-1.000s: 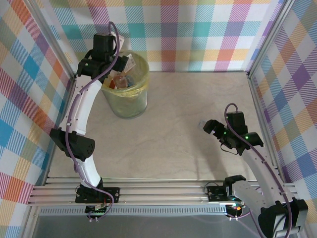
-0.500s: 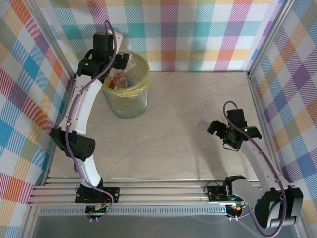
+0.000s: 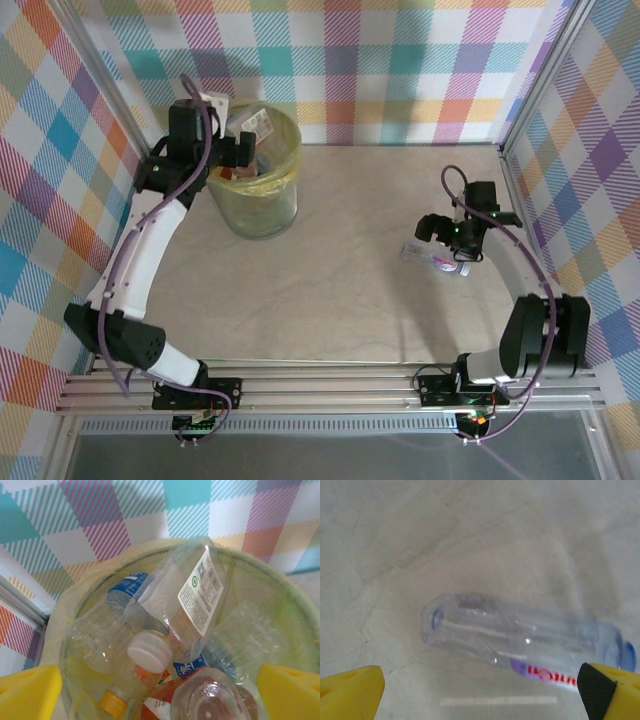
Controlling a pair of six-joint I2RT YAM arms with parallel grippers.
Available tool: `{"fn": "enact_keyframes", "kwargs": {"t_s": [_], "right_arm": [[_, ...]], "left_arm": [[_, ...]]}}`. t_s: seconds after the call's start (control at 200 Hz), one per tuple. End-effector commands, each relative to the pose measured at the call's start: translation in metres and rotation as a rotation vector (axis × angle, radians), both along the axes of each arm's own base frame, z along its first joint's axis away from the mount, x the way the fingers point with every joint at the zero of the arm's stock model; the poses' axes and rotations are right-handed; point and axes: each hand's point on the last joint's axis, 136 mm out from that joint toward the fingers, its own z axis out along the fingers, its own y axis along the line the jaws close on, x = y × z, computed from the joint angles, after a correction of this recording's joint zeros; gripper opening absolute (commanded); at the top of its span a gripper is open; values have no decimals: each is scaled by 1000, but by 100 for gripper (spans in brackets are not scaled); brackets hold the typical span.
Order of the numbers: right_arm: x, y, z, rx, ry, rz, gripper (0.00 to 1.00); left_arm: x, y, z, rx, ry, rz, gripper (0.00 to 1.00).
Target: Put the plastic bottles in the bin
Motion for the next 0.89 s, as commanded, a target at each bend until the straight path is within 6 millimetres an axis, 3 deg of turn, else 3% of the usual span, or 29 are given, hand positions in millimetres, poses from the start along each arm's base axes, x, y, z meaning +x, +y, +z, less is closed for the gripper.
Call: {"fn": "enact_keyframes", "kwargs": {"t_s": [0.0,0.14,0.275,0.55,0.89], "right_arm": [[23,5,1,21,-32,93,100],[33,7,-17,50,17,120,100],[31,13,-32,100,76,137,100],[10,21,-49,168,179,95,100],[-18,28,-50,218,241,33,100]], "left_arm": [[-13,-1,17,-135,-73,6,100],[-32,-3,8,-209,-59,-3,100],[-50,0,5,-282,-69,13,100],[-69,-7,-5,-382,-54,-21,100],[-76,-9,-9,-419,-36,-23,100]]}}
